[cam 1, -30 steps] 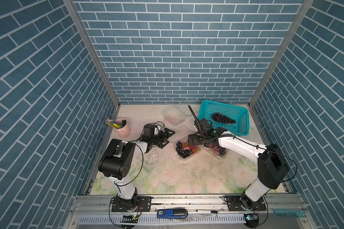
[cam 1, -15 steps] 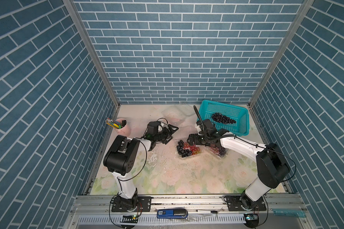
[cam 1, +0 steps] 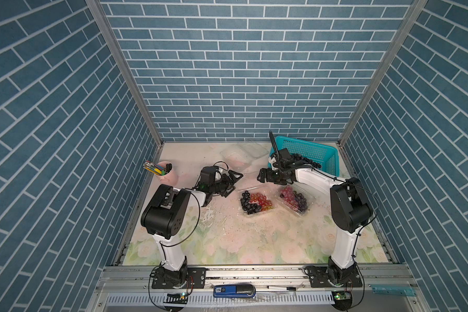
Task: Pack grapes into containers
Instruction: Close the packing box at the center of the board.
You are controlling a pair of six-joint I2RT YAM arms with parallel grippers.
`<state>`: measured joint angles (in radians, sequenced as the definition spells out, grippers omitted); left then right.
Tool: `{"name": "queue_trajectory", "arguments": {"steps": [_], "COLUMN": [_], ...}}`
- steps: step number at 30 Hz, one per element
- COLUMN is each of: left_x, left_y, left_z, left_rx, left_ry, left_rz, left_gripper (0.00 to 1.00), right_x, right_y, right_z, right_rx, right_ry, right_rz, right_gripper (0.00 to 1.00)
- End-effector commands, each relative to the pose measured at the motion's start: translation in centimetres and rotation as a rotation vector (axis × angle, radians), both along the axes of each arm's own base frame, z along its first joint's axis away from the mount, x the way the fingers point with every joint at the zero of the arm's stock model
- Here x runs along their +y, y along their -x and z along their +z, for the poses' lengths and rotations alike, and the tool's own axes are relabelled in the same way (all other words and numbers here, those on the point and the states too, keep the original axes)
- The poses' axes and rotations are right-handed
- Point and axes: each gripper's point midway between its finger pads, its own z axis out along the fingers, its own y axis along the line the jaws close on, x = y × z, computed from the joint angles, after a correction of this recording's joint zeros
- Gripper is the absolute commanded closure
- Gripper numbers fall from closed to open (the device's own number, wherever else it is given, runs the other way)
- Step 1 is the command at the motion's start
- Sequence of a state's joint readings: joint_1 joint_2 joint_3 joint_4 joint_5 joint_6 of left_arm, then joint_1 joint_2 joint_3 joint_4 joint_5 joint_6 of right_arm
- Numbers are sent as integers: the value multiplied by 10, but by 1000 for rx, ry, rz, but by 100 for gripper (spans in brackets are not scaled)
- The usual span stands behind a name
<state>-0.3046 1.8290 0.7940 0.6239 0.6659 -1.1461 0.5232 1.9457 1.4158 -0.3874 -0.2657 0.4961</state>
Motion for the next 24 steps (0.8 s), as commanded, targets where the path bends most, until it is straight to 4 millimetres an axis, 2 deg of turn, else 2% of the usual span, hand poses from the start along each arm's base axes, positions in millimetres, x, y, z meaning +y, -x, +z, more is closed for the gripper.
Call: {"name": "queue_trajectory", "arguments": {"steps": [1,15,19,20,24], "left_x": [-2,3,15,22,40], "left_y": [1,16,16,22,25], "left_z": [-4,2,12,6,11], "left_rx": [-7,-9,-27,-10,-15], "left_ry": [-5,-6,0,-3,2], "left_rz": [-6,-3,23,33,68], "left_gripper": [1,0,0,0,0], "right_x": [17,59,72,75,93], "right_y": [1,6,7,7,5], "right_z": [1,6,9,9,13], "right_rx": [29,39,32,33,28], "right_ry": [-63,-164,-170,-172,-180], "right_rz": [72,174,197,201,231], "right_gripper": [1,2,1,1,1]}}
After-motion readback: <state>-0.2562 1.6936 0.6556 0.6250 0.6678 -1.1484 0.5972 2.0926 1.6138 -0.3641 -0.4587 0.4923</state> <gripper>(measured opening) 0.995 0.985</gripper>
